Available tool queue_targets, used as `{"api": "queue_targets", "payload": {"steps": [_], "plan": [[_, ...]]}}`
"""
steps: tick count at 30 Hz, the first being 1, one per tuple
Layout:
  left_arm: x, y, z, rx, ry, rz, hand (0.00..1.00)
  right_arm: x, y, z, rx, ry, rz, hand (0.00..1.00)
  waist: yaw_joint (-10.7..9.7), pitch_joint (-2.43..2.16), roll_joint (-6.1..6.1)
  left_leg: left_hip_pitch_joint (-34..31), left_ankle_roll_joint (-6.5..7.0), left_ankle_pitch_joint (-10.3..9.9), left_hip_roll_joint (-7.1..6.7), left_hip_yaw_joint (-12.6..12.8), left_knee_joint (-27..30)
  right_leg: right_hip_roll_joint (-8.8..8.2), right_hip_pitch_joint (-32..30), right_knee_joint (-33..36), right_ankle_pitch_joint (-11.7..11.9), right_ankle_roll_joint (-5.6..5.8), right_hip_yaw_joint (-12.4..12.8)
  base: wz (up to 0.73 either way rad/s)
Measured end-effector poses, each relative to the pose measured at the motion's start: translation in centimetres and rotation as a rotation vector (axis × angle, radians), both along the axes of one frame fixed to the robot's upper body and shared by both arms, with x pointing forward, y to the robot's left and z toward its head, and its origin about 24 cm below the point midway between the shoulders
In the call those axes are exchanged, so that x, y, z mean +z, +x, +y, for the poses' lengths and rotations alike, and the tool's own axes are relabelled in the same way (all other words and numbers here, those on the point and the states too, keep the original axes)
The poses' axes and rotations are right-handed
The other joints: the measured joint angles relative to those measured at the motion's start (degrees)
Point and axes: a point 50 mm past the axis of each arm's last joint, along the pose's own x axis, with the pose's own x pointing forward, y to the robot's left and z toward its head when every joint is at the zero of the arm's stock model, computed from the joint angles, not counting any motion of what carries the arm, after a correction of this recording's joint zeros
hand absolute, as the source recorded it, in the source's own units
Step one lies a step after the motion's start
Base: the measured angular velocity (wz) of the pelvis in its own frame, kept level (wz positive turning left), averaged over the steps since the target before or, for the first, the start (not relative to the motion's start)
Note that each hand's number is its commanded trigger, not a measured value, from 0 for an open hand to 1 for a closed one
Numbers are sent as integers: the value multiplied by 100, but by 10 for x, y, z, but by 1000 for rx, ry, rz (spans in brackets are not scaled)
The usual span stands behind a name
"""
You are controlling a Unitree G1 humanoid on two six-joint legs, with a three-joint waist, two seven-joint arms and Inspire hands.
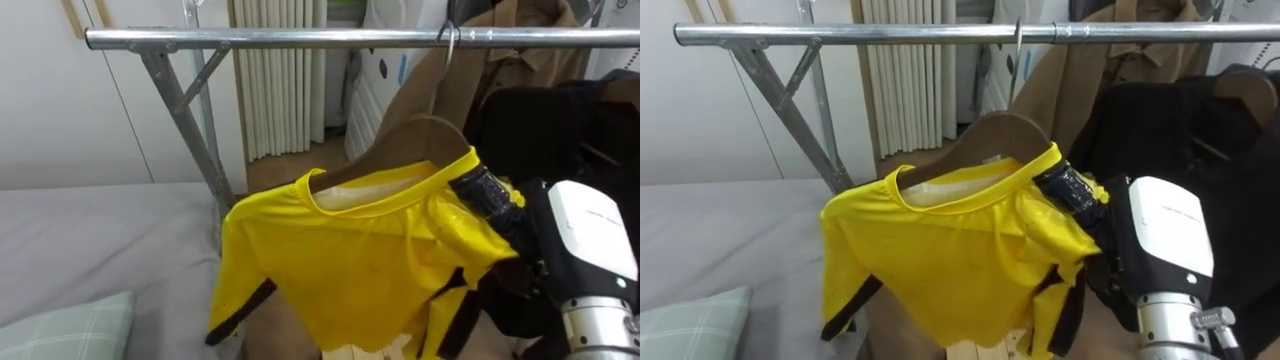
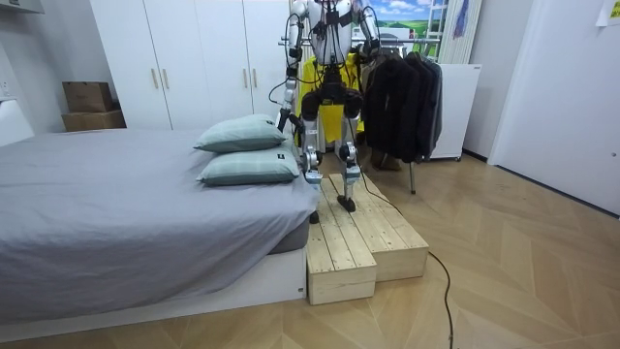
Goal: Hang clothes
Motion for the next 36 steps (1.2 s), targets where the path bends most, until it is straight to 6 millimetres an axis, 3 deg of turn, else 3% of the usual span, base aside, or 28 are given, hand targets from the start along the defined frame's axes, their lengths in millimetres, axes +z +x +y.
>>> {"api": "queue_targets", "payload": {"steps": [3,8,12,16,23,28,36], "plan": [[0,1,1,-2,4,-16,0,6,5,3,24,9,-21,100,50,22,-43,-6,-4,2,6,-11,-1,-1,1,-9,-1,-2,-21,3],[1,2,3,-38,10,-13,0,23,17,7,64,-16,-96,100,102,14,-63,-20,-4,2,14,-25,-3,1,-1,-25,-1,-2,-38,1],[2,5,7,-75,28,-26,0,36,23,3,81,-61,-135,100,204,-16,-124,-104,-19,13,42,-161,47,-9,17,-96,18,-32,-133,15],[3,7,10,-81,40,-43,0,45,28,5,100,-63,-174,100,213,-18,-159,-103,-54,39,72,-336,65,-22,121,-192,28,-65,-260,16],[5,12,14,-90,51,-73,0,48,37,4,98,-66,-183,100,302,-11,-237,-88,-73,56,74,-508,84,-77,224,-259,12,-96,-477,16],[5,17,15,-99,53,-117,0,52,44,3,114,-27,-194,100,496,19,-276,-91,-73,57,73,-629,132,-108,307,-303,16,-103,-590,9],[6,14,16,-87,42,-133,0,46,56,-4,137,106,-146,100,542,53,-231,-3,-73,56,75,-813,130,-152,519,-388,2,-124,-773,13]]}}
